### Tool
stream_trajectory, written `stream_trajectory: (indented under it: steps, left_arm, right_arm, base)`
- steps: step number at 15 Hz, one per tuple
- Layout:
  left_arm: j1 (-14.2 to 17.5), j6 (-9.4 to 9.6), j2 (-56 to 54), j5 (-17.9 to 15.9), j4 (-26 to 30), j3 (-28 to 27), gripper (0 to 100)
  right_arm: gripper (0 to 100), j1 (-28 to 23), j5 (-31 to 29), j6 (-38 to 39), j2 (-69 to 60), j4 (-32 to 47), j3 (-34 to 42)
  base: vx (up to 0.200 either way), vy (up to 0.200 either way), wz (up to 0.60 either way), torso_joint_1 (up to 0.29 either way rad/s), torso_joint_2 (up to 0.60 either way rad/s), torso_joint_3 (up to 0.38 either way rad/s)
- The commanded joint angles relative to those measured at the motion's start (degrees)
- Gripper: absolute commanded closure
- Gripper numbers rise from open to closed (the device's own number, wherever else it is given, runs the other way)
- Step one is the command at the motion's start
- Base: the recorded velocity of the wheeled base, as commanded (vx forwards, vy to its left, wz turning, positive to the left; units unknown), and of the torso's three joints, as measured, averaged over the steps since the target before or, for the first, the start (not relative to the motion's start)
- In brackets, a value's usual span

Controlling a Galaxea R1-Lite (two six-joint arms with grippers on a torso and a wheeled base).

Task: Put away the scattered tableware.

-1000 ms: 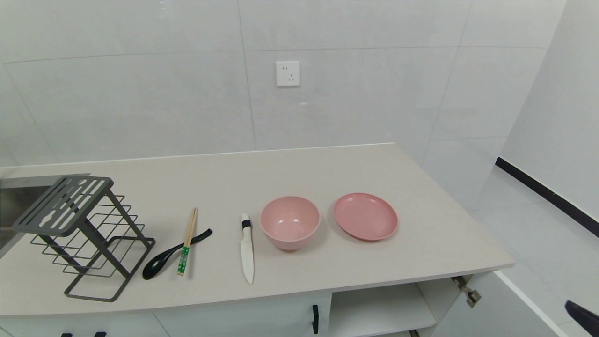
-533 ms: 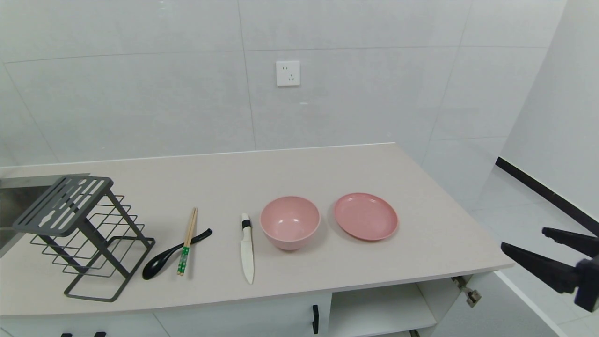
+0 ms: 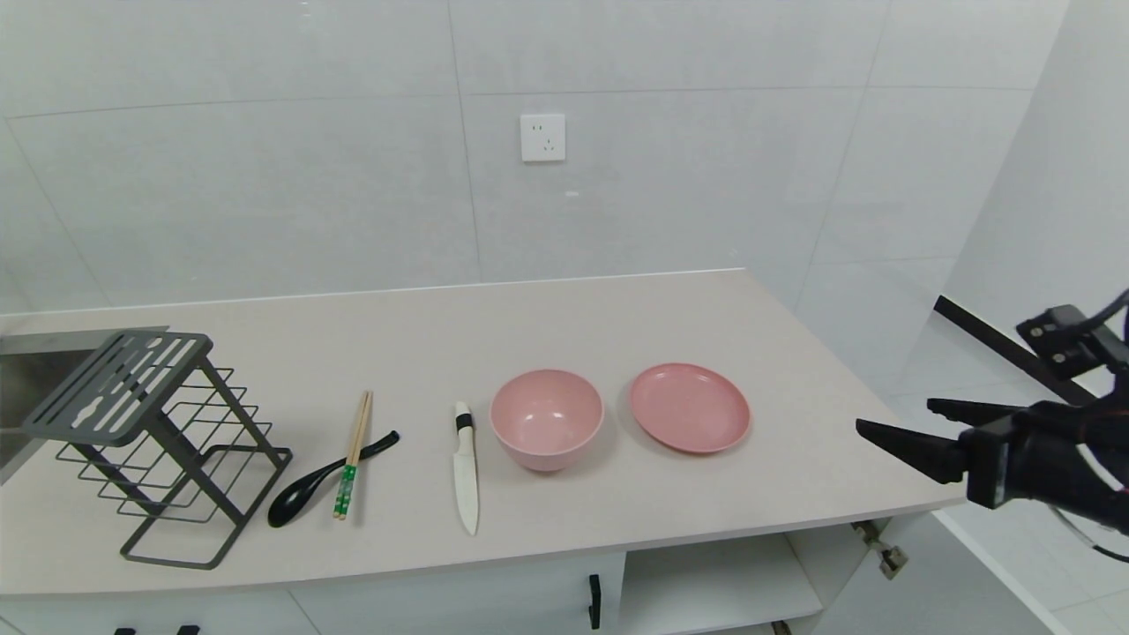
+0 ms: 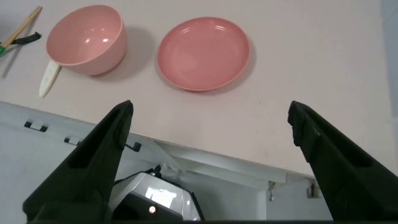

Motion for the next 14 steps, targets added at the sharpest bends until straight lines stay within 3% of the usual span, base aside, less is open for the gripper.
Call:
stream_trajectory:
  steps: [1,3,10,14]
  left_arm:
    - [0.00,-0.01,0.07,0.00,-0.02,0.00,0]
    - [0.00,-0.01,0.07,0.00,-0.02,0.00,0]
    - [0.00,-0.01,0.07,0.09,-0.02,0.00,0]
    - [0.00,-0.01,0.07,0.09,-0.02,0.00,0]
  right_arm:
    - [0,3.88,-0.16,-0.03,8.38,-0.12,-3.84]
    - [0,6.52,-0.52,0.06,14.10,-0.91,-6.12]
    - [0,6.35,-1.31,0.41,28.25,-10.67,-10.69]
    - [0,6.79,-6.40,4.02,36.60,-17.26,-14.73]
  base:
    - [0.000,0.000,0.00,0.000,0.00,0.000]
    - [0.000,0.000,0.00,0.000,0.00,0.000]
    - [0.000,0.000,0.00,0.000,0.00,0.000]
    - [0.000,0.000,0.00,0.000,0.00,0.000]
